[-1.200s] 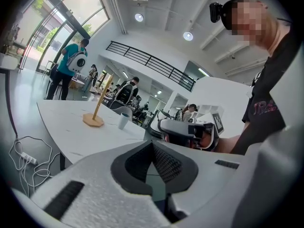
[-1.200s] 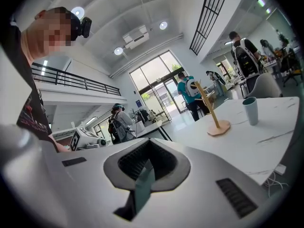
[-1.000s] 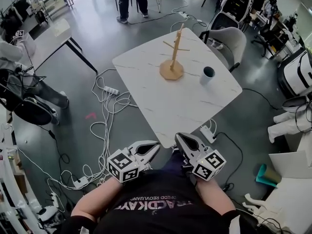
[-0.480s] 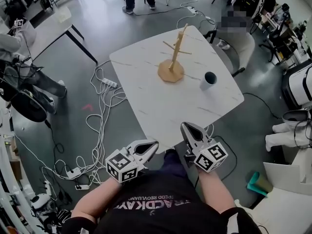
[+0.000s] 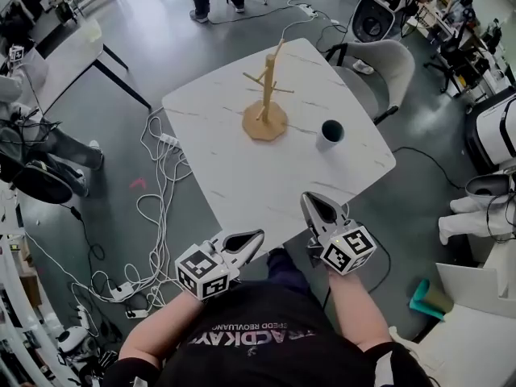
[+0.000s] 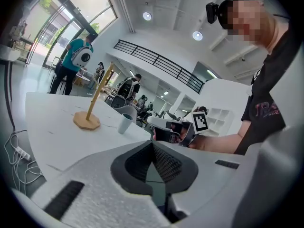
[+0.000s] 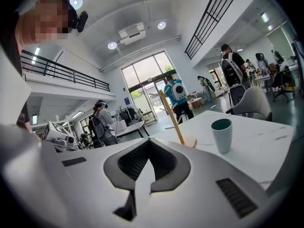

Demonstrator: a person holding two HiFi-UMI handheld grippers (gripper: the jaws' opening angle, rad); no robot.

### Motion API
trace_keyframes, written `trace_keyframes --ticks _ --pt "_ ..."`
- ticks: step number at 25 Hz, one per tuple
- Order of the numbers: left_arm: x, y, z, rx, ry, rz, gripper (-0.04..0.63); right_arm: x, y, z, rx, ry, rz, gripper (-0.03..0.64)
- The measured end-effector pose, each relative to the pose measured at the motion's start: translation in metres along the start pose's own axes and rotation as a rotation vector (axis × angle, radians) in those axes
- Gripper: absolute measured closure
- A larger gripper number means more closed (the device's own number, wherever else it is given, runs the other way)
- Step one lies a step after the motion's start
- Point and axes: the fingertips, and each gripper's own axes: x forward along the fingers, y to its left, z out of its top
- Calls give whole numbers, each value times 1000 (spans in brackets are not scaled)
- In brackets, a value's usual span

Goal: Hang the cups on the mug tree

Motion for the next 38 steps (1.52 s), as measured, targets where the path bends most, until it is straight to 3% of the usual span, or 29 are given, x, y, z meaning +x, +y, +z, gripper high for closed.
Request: trace_keyframes --ticks 8,10,17,22,29,38 --pt "34 -2 1 -3 48 -37 601 -7 -64 5 -11 -24 -105 601" --pt "40 0 1 -4 60 -38 601 -7 -79 5 -4 -28 -118 525" --pt "59 11 6 -13 81 -26 601 1 -133 -4 -8 -4 -167 460" --pt "72 19 6 -30 92 -15 601 15 -179 -19 -22 62 -206 381" --pt "91 36 11 -62 95 13 601 39 -238 -36 -148 203 -251 347" --pt "114 54 14 -101 87 63 601 75 -275 -60 -268 361 -178 316"
